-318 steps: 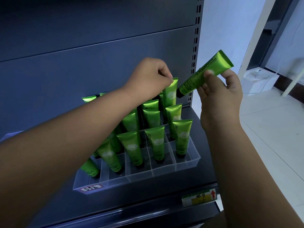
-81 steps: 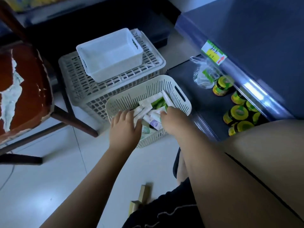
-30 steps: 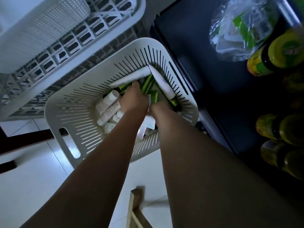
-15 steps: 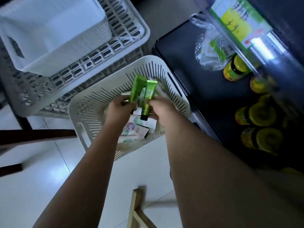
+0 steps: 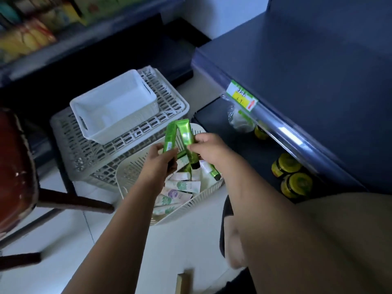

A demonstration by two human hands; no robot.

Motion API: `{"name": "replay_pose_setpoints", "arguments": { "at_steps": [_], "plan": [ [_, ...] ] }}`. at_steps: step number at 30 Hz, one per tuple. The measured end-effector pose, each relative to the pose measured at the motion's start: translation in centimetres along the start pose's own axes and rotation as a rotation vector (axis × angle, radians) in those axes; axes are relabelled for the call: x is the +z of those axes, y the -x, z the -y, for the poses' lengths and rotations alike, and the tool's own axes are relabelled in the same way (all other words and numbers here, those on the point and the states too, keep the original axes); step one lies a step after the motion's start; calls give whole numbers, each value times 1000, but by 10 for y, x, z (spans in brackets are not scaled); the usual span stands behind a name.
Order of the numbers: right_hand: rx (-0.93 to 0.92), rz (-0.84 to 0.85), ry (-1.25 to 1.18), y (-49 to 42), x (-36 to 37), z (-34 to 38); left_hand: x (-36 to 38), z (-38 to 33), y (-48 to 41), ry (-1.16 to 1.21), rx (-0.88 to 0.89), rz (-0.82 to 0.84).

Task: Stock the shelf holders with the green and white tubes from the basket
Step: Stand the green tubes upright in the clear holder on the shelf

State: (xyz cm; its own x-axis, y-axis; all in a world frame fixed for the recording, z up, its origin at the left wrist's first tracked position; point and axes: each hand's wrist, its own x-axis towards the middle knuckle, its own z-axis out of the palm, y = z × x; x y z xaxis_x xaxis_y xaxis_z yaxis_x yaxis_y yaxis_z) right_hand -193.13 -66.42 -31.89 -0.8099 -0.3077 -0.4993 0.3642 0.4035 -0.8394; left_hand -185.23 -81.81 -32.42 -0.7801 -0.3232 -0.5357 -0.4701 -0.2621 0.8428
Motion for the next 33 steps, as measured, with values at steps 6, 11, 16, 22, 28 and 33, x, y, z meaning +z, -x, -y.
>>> {"name": "replay_pose_setpoints", "arguments": {
  "at_steps": [6, 11, 16, 22, 28, 33],
  "plan": [
    [-176, -107, -108, 40, -28, 28, 33, -38, 42, -174, 210, 102],
    [-355, -183, -124, 80, -58, 51, 58, -77, 77, -259, 438, 209],
    [-441, -369, -153, 129, -95, 68, 93, -111, 108, -190, 547, 347],
    [-567, -572, -174, 198, -151, 70, 156, -140, 152, -231, 673, 483],
    [-605, -742, -179, 289, -206, 50, 225, -138, 211, -298, 766, 676],
    [-570, -901, -169, 365, -237, 20, 277, -116, 261, -252, 743, 859]
  ]
}}
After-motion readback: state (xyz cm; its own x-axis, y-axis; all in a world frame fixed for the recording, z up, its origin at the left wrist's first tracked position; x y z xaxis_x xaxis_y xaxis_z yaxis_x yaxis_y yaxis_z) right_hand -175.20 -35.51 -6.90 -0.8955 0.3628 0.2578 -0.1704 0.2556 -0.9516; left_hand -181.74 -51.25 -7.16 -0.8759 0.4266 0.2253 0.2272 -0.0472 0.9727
